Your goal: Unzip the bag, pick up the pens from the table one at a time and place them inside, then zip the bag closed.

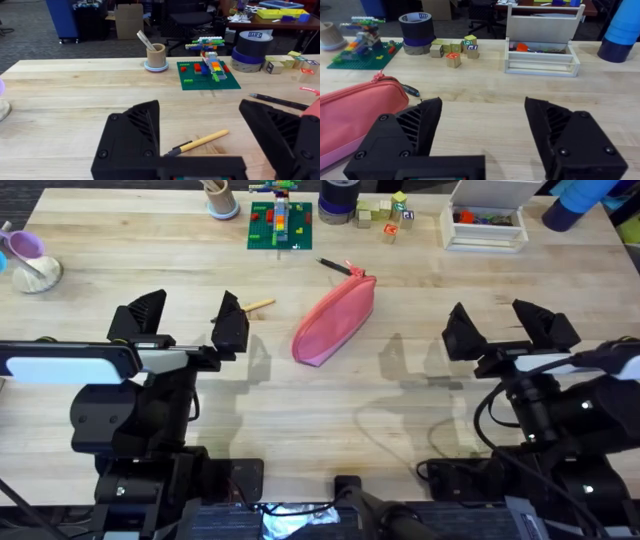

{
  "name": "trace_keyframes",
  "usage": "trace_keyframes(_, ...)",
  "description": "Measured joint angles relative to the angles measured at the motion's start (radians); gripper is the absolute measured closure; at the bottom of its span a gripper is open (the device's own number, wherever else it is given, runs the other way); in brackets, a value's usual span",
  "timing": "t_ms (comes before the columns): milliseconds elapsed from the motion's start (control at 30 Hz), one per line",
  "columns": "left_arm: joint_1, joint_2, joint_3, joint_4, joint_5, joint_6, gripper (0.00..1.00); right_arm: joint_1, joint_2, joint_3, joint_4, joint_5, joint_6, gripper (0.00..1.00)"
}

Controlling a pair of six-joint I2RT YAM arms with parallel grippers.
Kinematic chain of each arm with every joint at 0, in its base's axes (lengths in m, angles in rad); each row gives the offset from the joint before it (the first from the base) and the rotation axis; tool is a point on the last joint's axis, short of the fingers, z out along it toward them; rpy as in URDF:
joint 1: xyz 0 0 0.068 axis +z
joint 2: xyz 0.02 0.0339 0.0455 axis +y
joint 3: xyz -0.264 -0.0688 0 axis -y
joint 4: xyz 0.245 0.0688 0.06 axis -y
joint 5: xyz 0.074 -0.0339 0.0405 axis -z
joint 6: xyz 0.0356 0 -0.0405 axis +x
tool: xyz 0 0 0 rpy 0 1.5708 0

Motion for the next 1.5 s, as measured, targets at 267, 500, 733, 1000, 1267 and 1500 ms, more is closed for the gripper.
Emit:
trace_keyframes(267,0.0,0.0,0.0,0.0,0.0,0.003,0.005,0.0,0.0,0.001,-0.014,0.0,0.0,0.005)
trace_keyframes(500,0.0,0.0,0.003,-0.004,0.001,0.0,0.007,0.0,0.0,0.002,-0.013,0.001,-0.001,0.006)
trace_keyframes(733,0.0,0.01,0.174,-0.334,0.005,-0.102,0.007,0.0,0.038,0.124,-0.266,-0.032,0.019,0.005)
trace_keyframes(1000,0.0,0.132,0.512,-0.606,0.078,-0.151,0.007,0.0,0.28,0.514,-0.62,-0.053,0.06,0.006)
trace_keyframes(1267,0.0,0.332,0.788,-0.804,0.17,-0.161,0.007,0.0,0.545,0.825,-0.855,-0.114,0.071,0.006)
trace_keyframes(1500,0.0,0.456,0.94,-0.871,0.26,-0.164,0.006,0.0,0.69,0.93,-0.909,-0.147,0.074,0.006)
